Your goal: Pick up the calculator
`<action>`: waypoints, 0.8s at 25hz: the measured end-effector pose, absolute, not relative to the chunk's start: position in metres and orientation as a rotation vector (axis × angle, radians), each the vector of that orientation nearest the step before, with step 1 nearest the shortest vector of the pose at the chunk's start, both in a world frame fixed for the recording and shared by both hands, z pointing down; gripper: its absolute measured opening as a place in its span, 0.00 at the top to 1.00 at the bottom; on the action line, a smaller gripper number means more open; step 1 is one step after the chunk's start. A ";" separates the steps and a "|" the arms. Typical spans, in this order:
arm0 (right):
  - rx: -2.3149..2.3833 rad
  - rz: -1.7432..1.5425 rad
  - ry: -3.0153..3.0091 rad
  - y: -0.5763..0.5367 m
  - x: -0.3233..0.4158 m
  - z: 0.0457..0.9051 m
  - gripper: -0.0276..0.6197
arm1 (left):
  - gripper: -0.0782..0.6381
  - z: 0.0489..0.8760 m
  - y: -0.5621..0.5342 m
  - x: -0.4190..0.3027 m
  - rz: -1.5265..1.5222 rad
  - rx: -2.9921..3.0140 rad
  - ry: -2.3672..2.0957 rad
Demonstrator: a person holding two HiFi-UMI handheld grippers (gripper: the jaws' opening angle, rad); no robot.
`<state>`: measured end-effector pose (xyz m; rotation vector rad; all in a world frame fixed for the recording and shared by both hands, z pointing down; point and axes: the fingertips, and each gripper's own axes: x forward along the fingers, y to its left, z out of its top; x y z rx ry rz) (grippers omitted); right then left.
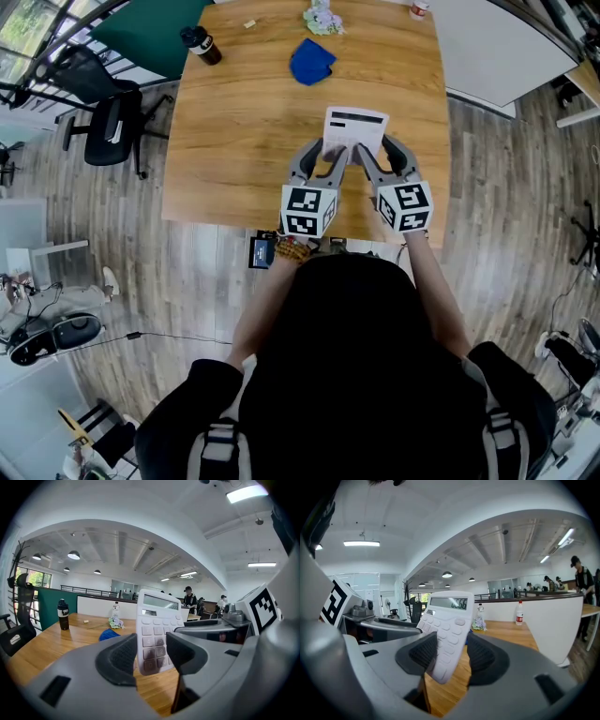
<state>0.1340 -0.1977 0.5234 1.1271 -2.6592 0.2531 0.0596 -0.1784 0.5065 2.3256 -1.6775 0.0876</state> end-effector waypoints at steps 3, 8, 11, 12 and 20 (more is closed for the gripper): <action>1.129 0.263 -2.656 -0.193 0.136 0.528 0.65 | 0.59 0.511 -0.174 0.061 0.100 2.322 -1.673; 1.127 0.260 -2.655 -0.188 0.134 0.527 0.65 | 0.59 0.511 -0.169 0.058 0.097 2.320 -1.669; 1.128 0.257 -2.650 -0.185 0.134 0.528 0.65 | 0.59 0.512 -0.167 0.058 0.094 2.321 -1.665; 1.130 0.256 -2.648 -0.184 0.134 0.528 0.66 | 0.59 0.513 -0.166 0.058 0.093 2.321 -1.661; 1.140 0.238 -2.618 -0.174 0.141 0.533 0.68 | 0.59 0.525 -0.158 0.063 0.099 2.308 -1.632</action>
